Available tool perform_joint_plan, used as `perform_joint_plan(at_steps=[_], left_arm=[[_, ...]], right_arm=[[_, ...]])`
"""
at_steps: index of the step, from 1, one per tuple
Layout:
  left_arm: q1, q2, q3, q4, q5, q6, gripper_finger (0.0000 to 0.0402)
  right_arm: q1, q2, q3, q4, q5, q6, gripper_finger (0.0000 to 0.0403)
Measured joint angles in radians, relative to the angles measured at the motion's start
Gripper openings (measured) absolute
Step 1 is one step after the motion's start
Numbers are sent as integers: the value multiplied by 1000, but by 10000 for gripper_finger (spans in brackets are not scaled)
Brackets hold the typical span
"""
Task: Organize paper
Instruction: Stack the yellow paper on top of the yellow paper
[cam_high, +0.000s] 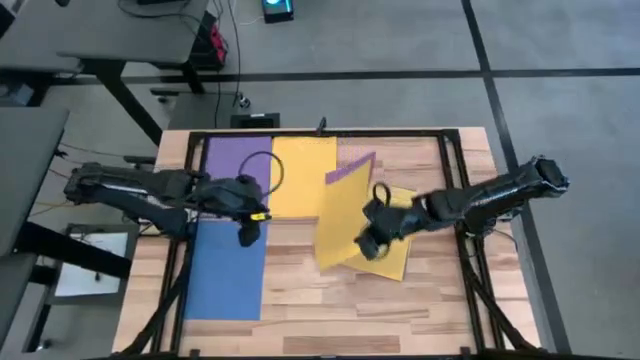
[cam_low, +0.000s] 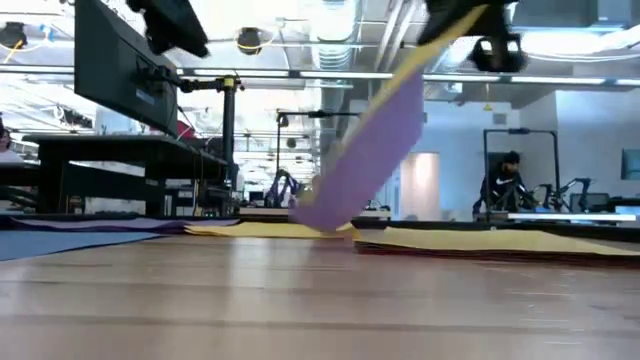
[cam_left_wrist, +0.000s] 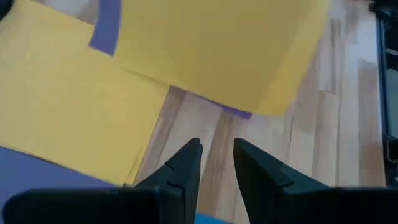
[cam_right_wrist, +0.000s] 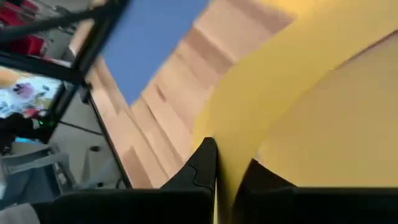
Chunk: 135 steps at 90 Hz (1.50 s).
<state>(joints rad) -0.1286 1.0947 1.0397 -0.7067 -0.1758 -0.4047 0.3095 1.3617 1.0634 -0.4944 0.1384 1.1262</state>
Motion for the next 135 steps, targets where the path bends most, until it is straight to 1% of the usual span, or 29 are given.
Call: perform_joint_plan(at_steps=[5,17,22,33,40,46,55,68,73,85,95,102,111,119,125,130,135], left_arm=[[2,40,0,35,4,6,81],[2,135,0,127,8,1,82],[2,171,0,168,10,-18,82],[0,247,0,256,16,-95,82],[-2,294,0,320,33,-144,82],[-9,335,0,362,41,-171,82],[-23,385,0,398,43,-214,82],[-40,441,1,436,43,-281,82],[-47,449,1,444,43,-300,82],[-62,459,1,466,42,-326,82],[-78,465,2,502,38,-340,82],[-95,481,2,494,29,-361,82],[-128,511,-1,457,28,-410,82],[-168,545,1,468,25,-462,82],[-199,581,1,487,25,-498,82],[-223,610,1,496,26,-528,82],[-243,642,0,526,27,-550,82]], right_arm=[[51,2,-20,-9,22,51,0],[172,27,-91,16,127,203,0],[209,48,-109,17,146,266,0],[272,89,-131,24,142,397,0],[300,122,-139,20,116,436,4],[312,149,-139,20,80,442,17],[311,181,-139,16,6,413,55],[300,189,-139,-37,-41,359,113],[295,174,-139,-83,-64,331,130],[282,88,-137,-155,-64,236,160],[247,16,-137,-200,-63,130,171],[202,-16,-137,-211,-61,43,173],[136,-26,-137,-198,-61,-77,171],[77,-17,-137,-170,-63,-150,171],[36,7,-137,-139,-81,-162,170],[10,33,-138,-113,-115,-137,171],[13,55,-138,-69,-137,-104,171]])
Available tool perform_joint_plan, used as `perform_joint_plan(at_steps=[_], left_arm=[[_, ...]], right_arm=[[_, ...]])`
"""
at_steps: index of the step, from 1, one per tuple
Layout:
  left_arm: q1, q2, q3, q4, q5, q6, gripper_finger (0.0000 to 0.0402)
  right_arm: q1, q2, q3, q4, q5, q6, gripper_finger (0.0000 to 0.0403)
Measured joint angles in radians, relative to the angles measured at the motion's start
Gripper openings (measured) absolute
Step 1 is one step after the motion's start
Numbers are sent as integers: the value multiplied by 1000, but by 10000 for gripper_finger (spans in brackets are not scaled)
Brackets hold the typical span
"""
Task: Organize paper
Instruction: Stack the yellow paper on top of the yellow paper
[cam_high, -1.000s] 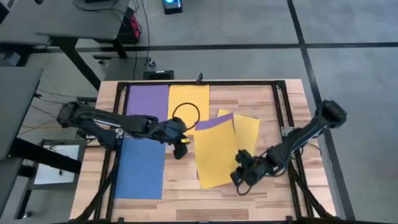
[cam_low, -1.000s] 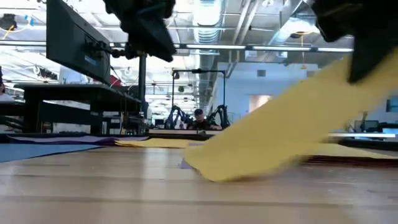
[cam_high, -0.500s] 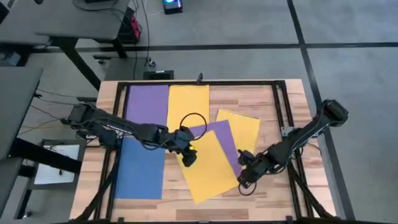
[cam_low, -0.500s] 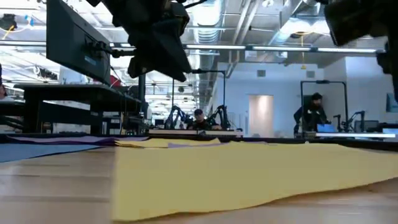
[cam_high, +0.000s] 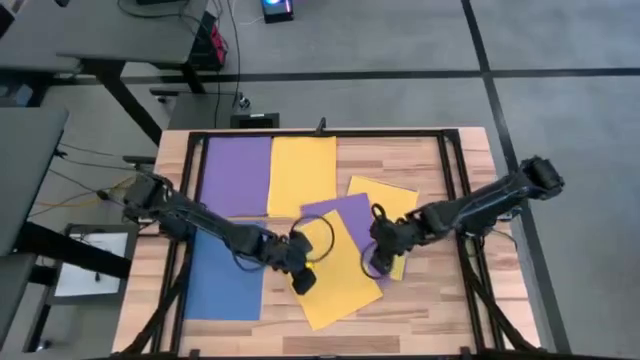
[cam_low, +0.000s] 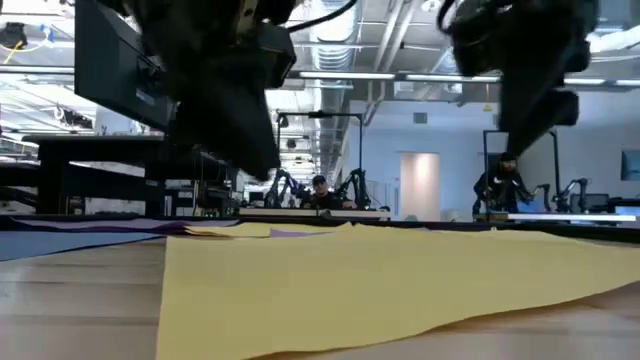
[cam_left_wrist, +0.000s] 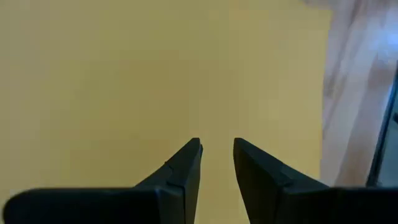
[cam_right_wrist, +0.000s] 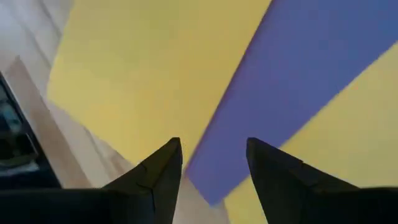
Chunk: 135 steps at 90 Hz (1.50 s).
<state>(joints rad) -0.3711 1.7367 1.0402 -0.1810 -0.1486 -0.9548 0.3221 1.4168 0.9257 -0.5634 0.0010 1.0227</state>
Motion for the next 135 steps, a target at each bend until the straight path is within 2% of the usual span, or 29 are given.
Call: perform_joint_plan(at_steps=[13,26,40,59,70,82,97,125,135], left_arm=[[-13,78,0,97,5,-4,82],[-12,140,0,149,6,8,82],[-12,179,2,173,5,60,82],[-9,209,3,209,6,144,81],[-9,210,3,198,6,163,81],[-15,210,3,197,2,190,81],[-16,211,3,196,4,202,81],[-16,212,1,199,6,219,81],[-16,212,1,199,6,232,82]], right_arm=[[57,62,-19,101,-7,114,171],[41,157,-66,161,5,177,171],[17,216,-83,299,-2,158,171],[0,286,-84,382,-24,154,171],[0,277,-83,377,-53,124,171],[-8,202,-83,339,-54,120,171],[-35,162,-86,185,26,79,171],[-61,255,-84,254,24,38,171],[-63,258,-84,311,-22,23,171]])
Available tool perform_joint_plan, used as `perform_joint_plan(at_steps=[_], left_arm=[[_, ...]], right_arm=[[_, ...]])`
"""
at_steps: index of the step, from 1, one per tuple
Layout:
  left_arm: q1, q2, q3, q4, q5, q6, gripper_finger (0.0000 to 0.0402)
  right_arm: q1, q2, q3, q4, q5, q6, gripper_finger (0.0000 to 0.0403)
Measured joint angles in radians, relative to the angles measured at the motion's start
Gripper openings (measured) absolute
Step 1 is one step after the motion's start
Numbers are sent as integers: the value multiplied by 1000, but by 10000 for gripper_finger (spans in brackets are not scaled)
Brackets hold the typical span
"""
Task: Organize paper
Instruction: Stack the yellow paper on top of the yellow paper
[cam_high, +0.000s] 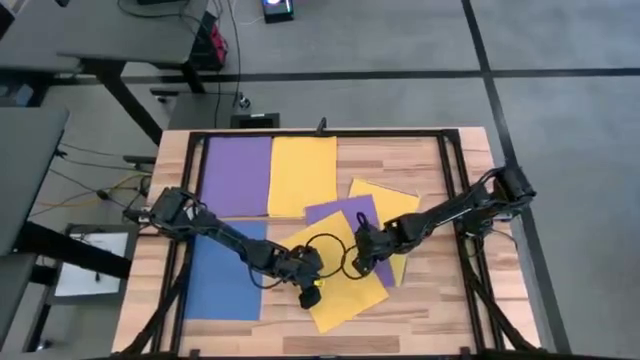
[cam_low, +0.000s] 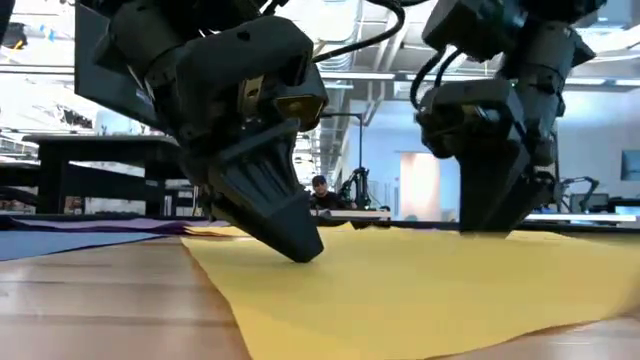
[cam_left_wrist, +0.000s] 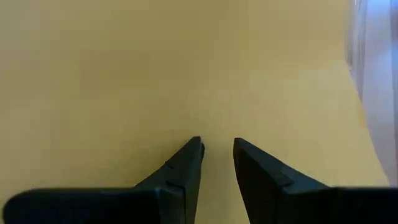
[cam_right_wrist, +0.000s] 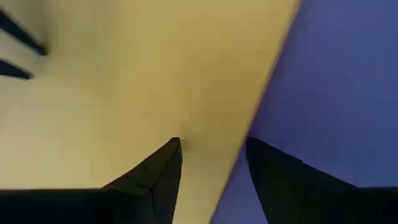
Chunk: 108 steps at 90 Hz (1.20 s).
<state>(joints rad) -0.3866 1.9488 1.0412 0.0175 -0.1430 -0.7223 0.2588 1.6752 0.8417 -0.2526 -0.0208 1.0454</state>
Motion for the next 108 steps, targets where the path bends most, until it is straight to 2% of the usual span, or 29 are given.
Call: perform_joint_plan(at_steps=[48,75,92,108], left_arm=[[0,1,0,-1,1,6,81],[0,1,-1,-1,1,9,81],[0,-2,-1,-1,1,14,82],[0,-4,-2,-1,3,21,82]], right_arm=[[4,-35,0,161,-34,-76,171],[10,-35,0,313,-35,-106,171],[10,-22,0,289,-2,-126,171],[9,21,0,264,27,-72,171]])
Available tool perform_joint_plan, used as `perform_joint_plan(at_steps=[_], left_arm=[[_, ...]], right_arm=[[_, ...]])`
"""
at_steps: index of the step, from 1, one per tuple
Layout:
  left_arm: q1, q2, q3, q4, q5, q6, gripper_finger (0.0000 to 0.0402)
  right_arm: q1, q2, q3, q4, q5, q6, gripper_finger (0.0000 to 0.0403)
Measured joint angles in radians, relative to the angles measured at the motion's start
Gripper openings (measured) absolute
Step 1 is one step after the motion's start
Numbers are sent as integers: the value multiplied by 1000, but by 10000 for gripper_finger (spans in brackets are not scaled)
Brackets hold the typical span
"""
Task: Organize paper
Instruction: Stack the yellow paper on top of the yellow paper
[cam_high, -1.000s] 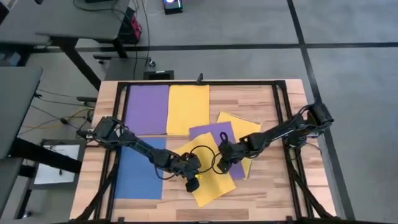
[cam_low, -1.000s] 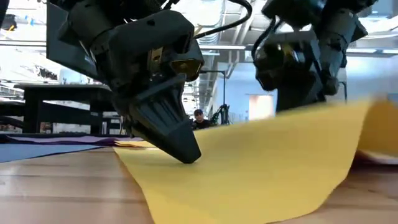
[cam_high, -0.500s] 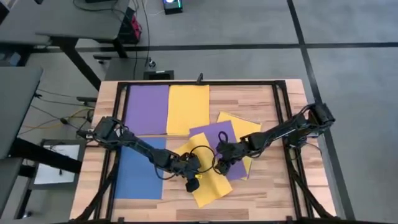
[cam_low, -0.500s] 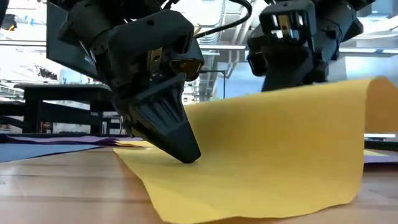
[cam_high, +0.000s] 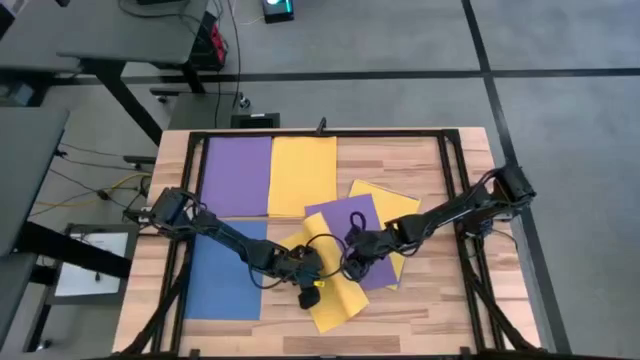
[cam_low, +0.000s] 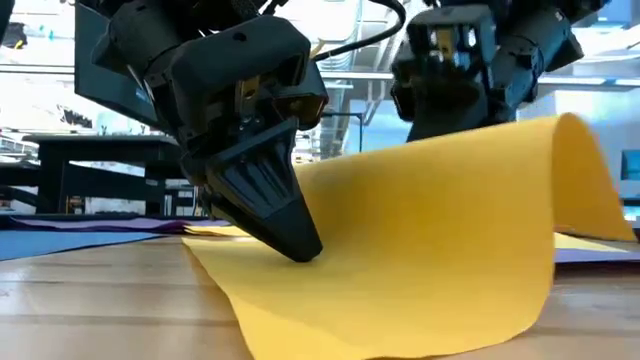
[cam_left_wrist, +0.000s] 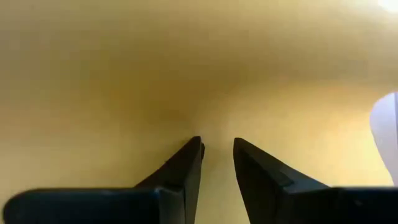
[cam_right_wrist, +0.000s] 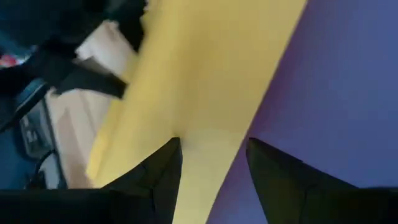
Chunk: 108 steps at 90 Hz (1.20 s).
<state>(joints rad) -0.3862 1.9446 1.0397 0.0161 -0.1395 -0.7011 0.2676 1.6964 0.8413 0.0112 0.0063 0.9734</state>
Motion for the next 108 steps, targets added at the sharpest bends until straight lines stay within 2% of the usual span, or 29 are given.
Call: perform_joint_plan(at_steps=[32,62,71,86,108], left_arm=[[0,-1,0,-1,-1,20,82],[0,-1,0,1,-3,34,82],[0,-1,0,3,-2,29,82],[0,-12,-1,-4,0,26,82],[3,-21,-1,-3,0,24,82]], right_arm=[[-13,23,0,-77,-7,7,171],[-74,-136,3,-298,-36,-12,171],[-108,-161,-30,-314,-37,-4,171],[-155,-197,-132,-203,-103,41,171],[-164,-158,-278,124,-137,132,191]])
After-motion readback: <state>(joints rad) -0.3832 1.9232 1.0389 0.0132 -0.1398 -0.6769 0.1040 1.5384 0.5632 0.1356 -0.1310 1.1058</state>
